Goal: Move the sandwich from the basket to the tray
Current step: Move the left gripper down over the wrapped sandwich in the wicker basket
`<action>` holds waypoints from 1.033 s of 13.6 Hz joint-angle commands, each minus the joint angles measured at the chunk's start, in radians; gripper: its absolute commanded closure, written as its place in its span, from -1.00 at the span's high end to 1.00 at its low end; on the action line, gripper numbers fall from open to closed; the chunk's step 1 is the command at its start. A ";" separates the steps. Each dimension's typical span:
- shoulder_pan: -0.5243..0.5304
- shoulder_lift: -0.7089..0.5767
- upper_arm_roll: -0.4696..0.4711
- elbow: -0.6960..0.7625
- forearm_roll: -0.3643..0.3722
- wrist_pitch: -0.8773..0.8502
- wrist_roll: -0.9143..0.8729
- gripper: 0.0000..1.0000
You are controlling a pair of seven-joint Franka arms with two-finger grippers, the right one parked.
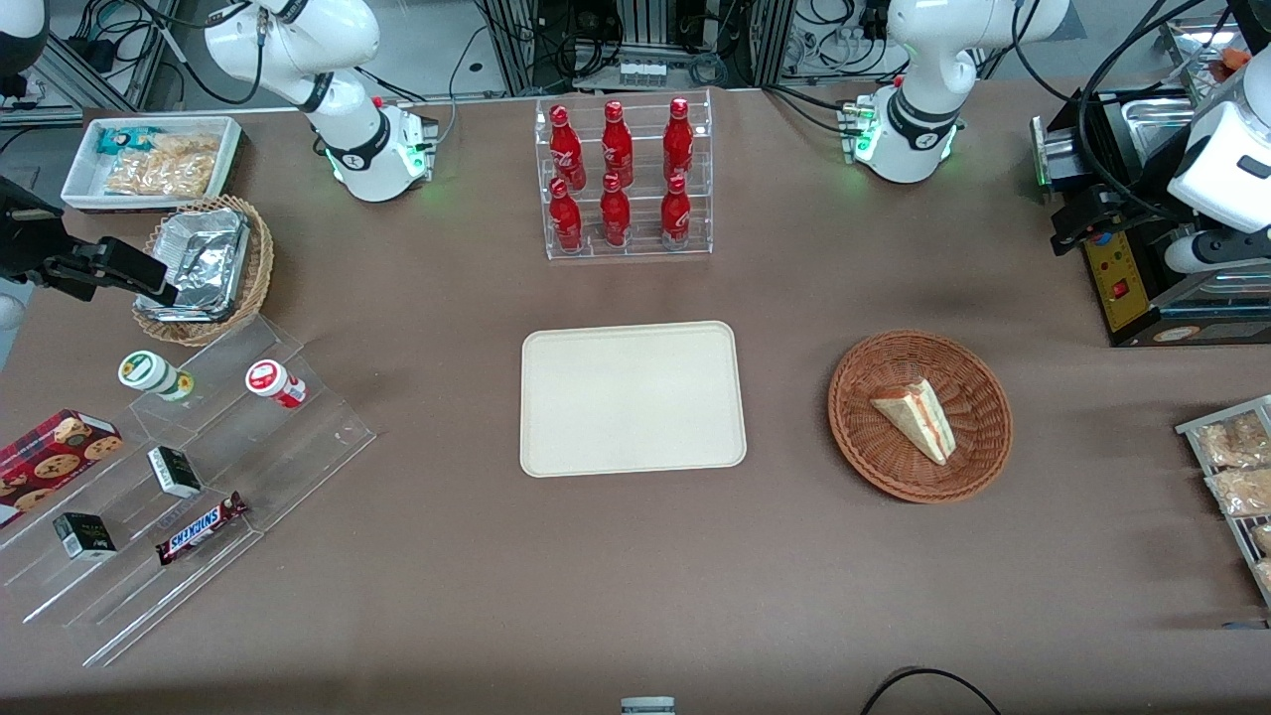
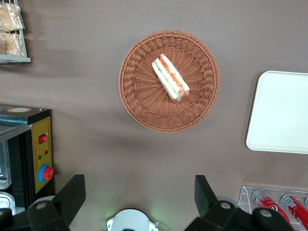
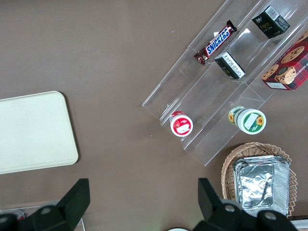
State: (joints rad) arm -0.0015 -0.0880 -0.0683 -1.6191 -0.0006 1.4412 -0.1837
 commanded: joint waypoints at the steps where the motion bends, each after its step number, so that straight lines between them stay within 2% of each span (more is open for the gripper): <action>1: -0.003 -0.025 0.005 -0.016 0.019 -0.008 0.009 1.00; 7: -0.005 0.077 0.002 -0.051 0.019 0.040 -0.003 1.00; 11: -0.008 0.079 -0.057 -0.249 0.045 0.308 -0.222 1.00; 14: -0.008 0.083 -0.107 -0.443 0.045 0.624 -0.412 1.00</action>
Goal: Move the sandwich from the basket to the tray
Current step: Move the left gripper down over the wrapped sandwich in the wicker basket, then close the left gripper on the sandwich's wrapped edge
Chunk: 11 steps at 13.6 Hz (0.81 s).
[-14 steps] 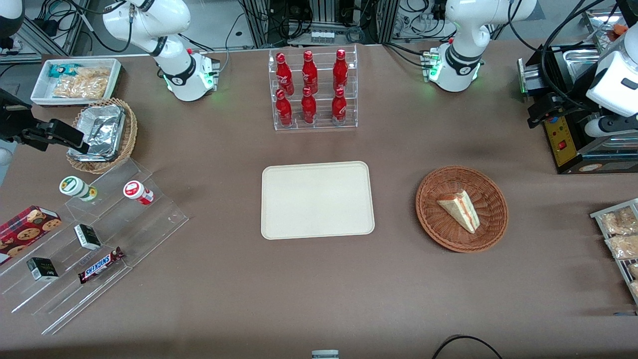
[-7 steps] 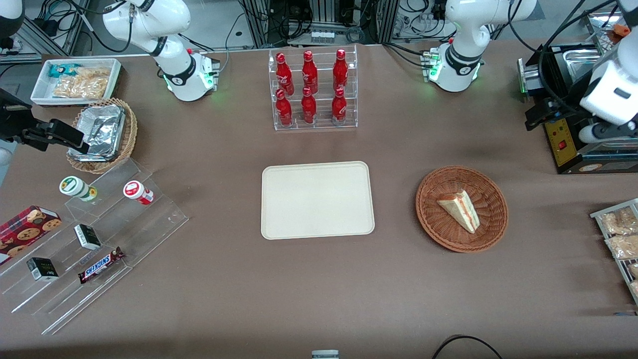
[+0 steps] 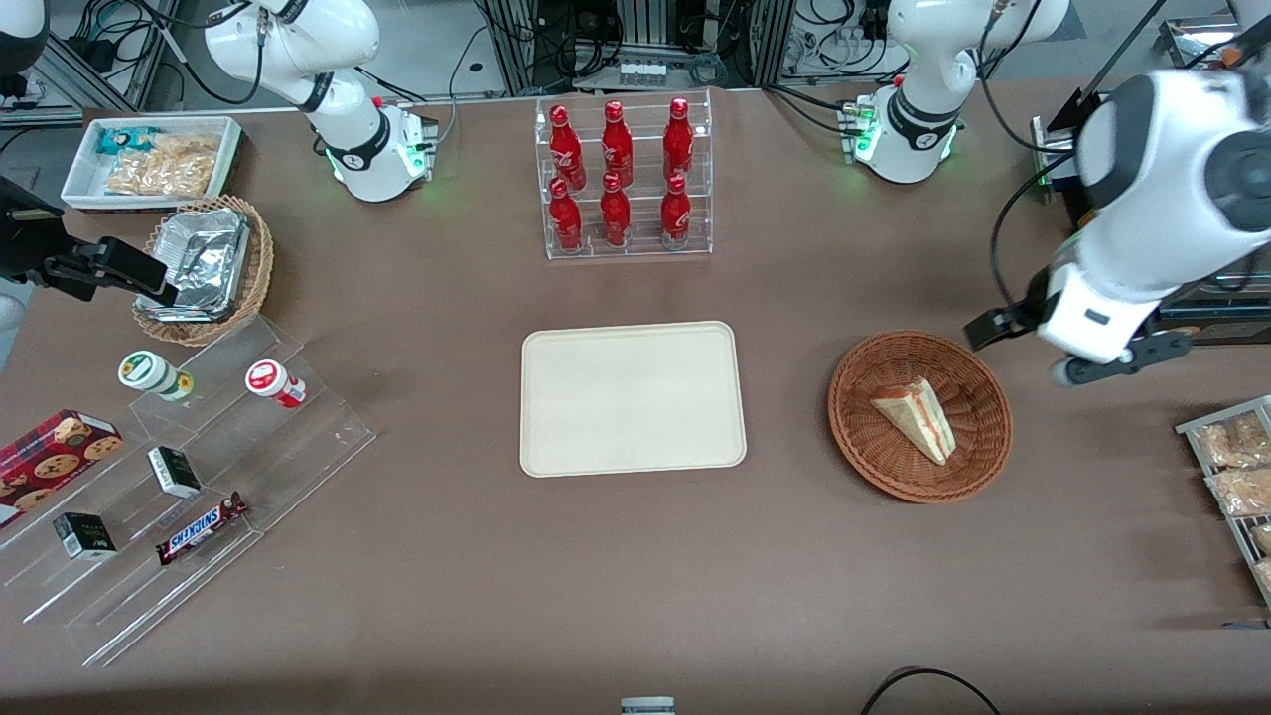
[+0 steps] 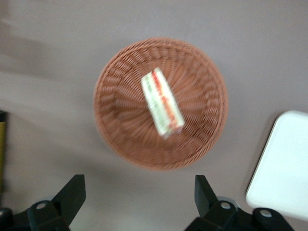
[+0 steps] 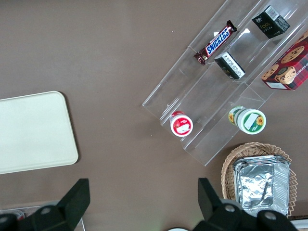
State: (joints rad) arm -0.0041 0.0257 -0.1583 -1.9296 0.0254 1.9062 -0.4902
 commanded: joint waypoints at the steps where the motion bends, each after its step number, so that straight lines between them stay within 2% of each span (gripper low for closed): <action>1: -0.007 -0.029 -0.020 -0.188 0.019 0.247 -0.146 1.00; 3: -0.005 -0.009 -0.020 -0.245 0.007 0.353 -0.214 1.00; 8: -0.016 0.115 -0.020 -0.255 0.005 0.491 -0.413 1.00; 11: -0.016 0.142 -0.020 -0.258 0.008 0.498 -0.413 1.00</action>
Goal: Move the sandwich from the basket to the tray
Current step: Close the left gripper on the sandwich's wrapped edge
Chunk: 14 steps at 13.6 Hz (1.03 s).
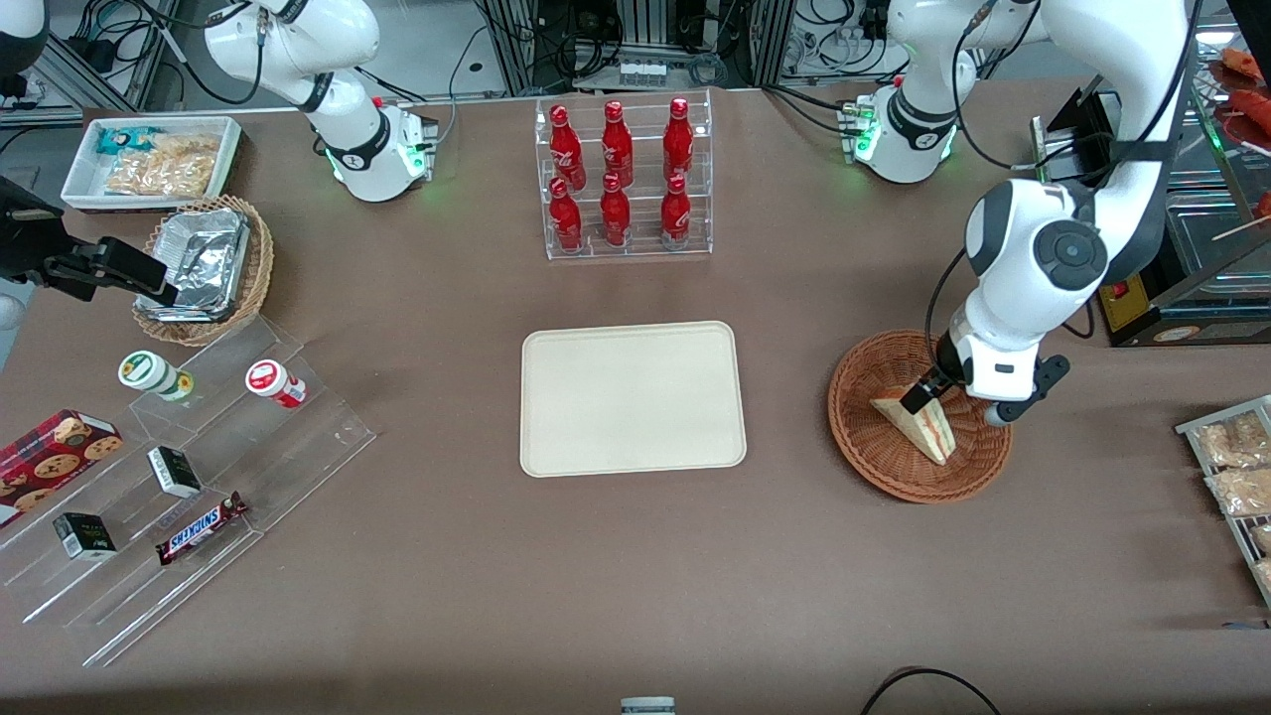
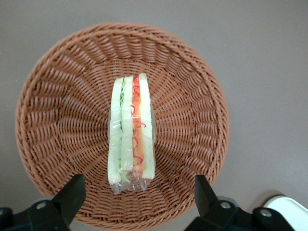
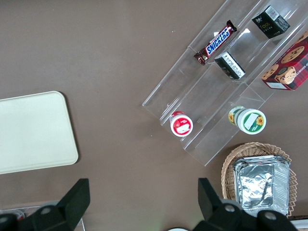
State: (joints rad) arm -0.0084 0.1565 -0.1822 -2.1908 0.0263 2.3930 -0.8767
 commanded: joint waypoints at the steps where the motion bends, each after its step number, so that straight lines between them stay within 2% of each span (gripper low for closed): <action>1: -0.010 0.026 0.004 0.003 0.007 0.008 -0.024 1.00; 8: -0.005 0.132 0.007 0.014 0.024 0.028 -0.013 0.99; 9: -0.004 0.138 0.007 0.025 0.024 0.028 -0.013 0.79; 10: -0.002 0.152 0.009 0.048 0.024 0.022 -0.015 0.30; 11: -0.002 0.161 0.009 0.057 0.024 0.020 -0.013 -0.28; 12: -0.002 0.163 0.010 0.059 0.024 0.022 -0.013 -0.64; 14: -0.002 0.153 0.012 0.066 0.024 0.014 -0.016 -0.78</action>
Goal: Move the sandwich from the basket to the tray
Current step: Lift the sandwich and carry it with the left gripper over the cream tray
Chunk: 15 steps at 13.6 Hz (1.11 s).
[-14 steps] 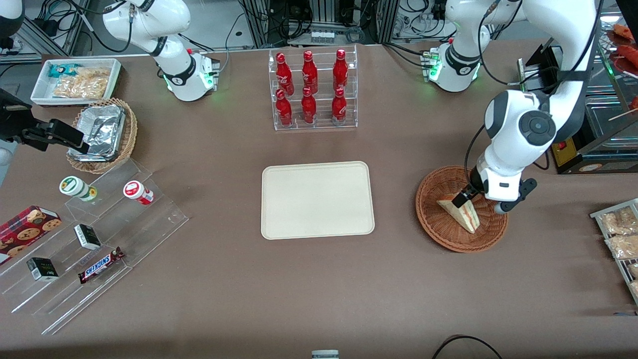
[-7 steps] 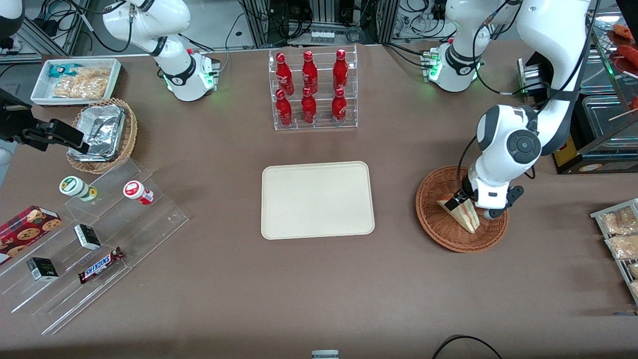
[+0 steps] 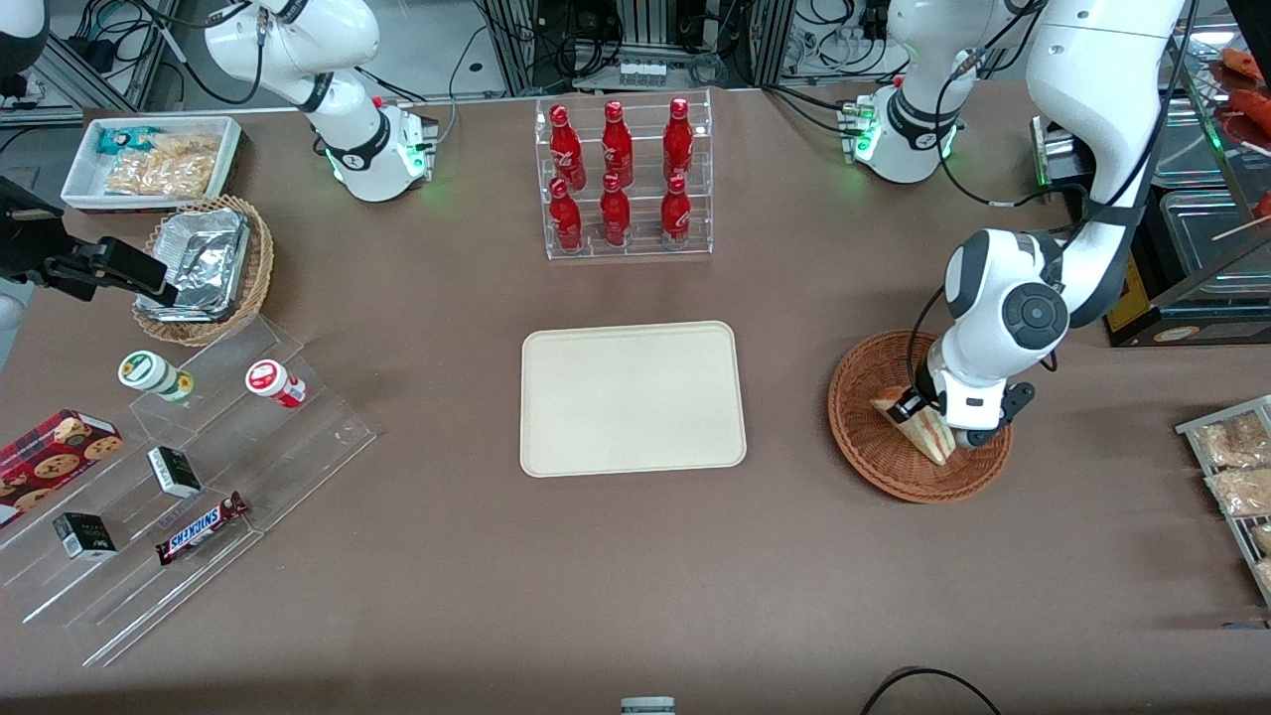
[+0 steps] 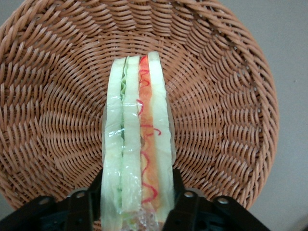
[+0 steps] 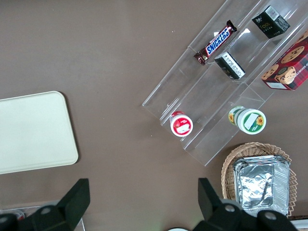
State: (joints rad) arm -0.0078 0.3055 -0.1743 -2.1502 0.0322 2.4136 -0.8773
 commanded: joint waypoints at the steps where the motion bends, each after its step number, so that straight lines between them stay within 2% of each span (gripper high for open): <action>1: -0.001 -0.011 0.004 0.029 0.018 -0.027 -0.017 -0.82; 4: -0.001 -0.089 0.006 0.132 0.018 -0.277 -0.005 -0.82; 6: -0.012 -0.100 0.001 0.276 0.017 -0.483 -0.003 -0.82; 8: -0.053 -0.086 -0.033 0.424 0.011 -0.603 -0.015 -0.82; 15: -0.411 0.139 -0.039 0.639 0.000 -0.544 -0.060 -0.83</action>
State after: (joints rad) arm -0.3518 0.3378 -0.2257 -1.6184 0.0306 1.8540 -0.9407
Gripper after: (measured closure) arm 0.850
